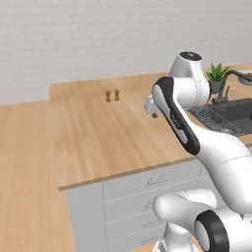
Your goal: Navigate to the stand mixer.
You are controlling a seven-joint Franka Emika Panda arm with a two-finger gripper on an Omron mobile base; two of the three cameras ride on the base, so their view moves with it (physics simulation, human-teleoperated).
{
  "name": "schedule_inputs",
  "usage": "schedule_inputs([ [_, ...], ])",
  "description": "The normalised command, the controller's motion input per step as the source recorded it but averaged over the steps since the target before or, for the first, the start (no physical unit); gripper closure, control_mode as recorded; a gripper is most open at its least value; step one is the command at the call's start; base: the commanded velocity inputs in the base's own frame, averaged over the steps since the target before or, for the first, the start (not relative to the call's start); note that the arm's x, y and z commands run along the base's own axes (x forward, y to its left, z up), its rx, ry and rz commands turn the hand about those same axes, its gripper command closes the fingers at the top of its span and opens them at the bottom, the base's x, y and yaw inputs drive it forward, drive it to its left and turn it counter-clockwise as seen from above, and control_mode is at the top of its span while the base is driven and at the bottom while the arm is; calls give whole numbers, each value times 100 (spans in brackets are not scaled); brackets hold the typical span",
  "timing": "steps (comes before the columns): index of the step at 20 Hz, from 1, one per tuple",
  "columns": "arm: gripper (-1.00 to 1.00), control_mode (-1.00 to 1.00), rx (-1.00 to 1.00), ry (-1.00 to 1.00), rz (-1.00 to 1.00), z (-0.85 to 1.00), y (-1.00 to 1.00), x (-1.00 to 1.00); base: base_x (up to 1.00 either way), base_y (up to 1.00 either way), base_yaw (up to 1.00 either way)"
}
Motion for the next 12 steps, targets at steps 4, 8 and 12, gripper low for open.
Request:
schedule_inputs([
  [4, -100, 100, 0, 0, 0, 0, 0, 0, 0, -23, -67],
  [8, -100, 100, 0, 0, 0, 0, 0, 0, 0, -41, -68],
  [12, -100, 100, 0, 0, 0, 0, 0, 0, 1, -57, -63],
])
